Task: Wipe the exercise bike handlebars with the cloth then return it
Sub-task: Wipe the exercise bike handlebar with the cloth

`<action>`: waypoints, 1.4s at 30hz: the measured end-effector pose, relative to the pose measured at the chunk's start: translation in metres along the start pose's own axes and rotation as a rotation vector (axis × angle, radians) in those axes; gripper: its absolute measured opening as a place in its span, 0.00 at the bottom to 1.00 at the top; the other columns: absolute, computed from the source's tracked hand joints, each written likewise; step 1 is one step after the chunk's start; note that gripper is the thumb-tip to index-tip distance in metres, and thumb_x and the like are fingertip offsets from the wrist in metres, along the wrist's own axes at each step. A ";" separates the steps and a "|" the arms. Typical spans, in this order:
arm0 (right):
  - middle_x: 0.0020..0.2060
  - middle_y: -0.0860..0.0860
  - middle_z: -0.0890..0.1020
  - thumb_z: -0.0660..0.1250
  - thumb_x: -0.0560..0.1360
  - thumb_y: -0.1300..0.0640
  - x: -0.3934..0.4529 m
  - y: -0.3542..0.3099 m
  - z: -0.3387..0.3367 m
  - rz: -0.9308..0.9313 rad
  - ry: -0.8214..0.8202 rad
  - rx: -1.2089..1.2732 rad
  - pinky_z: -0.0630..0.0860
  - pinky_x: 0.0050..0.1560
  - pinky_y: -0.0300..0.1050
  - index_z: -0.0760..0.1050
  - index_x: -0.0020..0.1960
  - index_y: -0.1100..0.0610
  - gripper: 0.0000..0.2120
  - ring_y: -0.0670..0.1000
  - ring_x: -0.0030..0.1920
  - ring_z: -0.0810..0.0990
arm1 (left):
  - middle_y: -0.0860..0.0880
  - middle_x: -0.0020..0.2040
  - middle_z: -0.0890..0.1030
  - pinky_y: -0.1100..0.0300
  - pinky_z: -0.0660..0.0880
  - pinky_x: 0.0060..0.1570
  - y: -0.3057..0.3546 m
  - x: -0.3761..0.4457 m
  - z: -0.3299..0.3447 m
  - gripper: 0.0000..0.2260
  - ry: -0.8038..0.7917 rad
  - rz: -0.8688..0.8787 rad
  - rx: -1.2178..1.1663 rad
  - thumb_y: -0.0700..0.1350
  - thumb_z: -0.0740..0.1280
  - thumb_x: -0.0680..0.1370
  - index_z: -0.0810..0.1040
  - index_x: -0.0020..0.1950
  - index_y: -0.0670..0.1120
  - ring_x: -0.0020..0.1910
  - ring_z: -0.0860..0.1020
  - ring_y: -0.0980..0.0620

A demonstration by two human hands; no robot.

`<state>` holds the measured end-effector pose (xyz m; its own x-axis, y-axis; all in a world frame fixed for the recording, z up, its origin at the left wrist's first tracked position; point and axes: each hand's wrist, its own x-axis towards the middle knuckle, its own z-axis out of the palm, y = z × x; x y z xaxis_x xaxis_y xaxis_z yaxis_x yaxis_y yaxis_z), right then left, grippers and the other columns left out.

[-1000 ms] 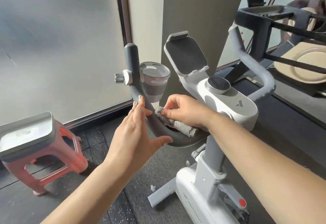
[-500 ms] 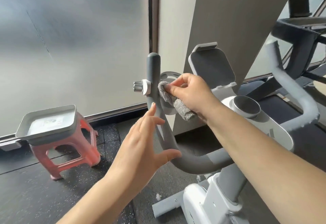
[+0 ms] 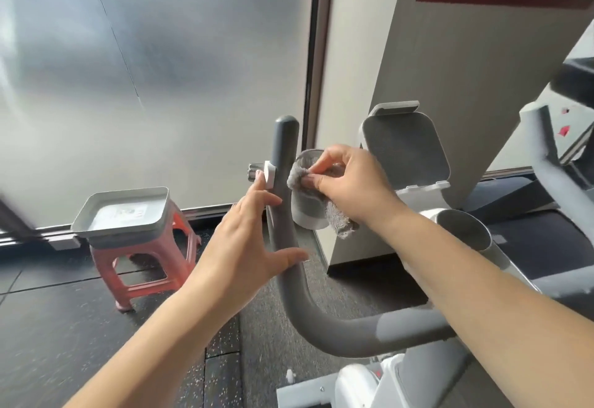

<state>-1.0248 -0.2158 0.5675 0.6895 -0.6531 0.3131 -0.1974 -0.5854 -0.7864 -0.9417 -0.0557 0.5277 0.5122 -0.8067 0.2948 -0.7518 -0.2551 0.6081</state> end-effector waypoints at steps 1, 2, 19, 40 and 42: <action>0.33 0.41 0.78 0.76 0.68 0.56 0.011 0.001 -0.004 0.015 0.101 0.079 0.71 0.38 0.29 0.75 0.34 0.48 0.11 0.36 0.33 0.76 | 0.60 0.75 0.54 0.68 0.59 0.59 0.000 0.000 -0.001 0.29 -0.003 -0.008 0.011 0.55 0.77 0.62 0.66 0.57 0.56 0.71 0.61 0.57; 0.33 0.41 0.79 0.76 0.68 0.58 0.023 0.000 -0.007 0.017 0.181 0.147 0.72 0.39 0.31 0.74 0.35 0.49 0.11 0.37 0.33 0.76 | 0.60 0.75 0.54 0.67 0.60 0.59 0.001 0.001 -0.002 0.29 -0.007 -0.015 0.021 0.56 0.77 0.62 0.66 0.57 0.56 0.71 0.62 0.57; 0.33 0.43 0.80 0.74 0.71 0.57 0.042 0.006 0.004 0.039 -0.015 0.185 0.80 0.52 0.54 0.72 0.34 0.48 0.12 0.47 0.38 0.78 | 0.61 0.75 0.54 0.69 0.60 0.50 0.004 0.001 -0.004 0.32 -0.043 -0.062 0.080 0.57 0.77 0.61 0.67 0.60 0.54 0.67 0.67 0.55; 0.32 0.44 0.77 0.70 0.74 0.59 -0.047 0.013 0.009 0.217 -0.411 0.039 0.71 0.39 0.33 0.71 0.38 0.51 0.10 0.42 0.33 0.73 | 0.75 0.58 0.51 0.73 0.58 0.54 -0.007 -0.024 -0.007 0.42 -0.146 0.090 0.027 0.60 0.74 0.62 0.60 0.71 0.50 0.67 0.66 0.60; 0.36 0.46 0.79 0.69 0.74 0.59 -0.057 0.017 0.001 0.266 -0.559 0.024 0.72 0.44 0.36 0.72 0.41 0.51 0.07 0.43 0.37 0.75 | 0.74 0.59 0.51 0.72 0.58 0.54 -0.008 -0.026 -0.008 0.43 -0.149 0.112 0.033 0.61 0.73 0.63 0.59 0.72 0.50 0.67 0.66 0.59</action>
<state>-1.0664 -0.1883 0.5356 0.8807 -0.4213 -0.2163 -0.4015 -0.4221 -0.8128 -0.9462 -0.0290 0.5210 0.3595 -0.9004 0.2451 -0.8148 -0.1749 0.5527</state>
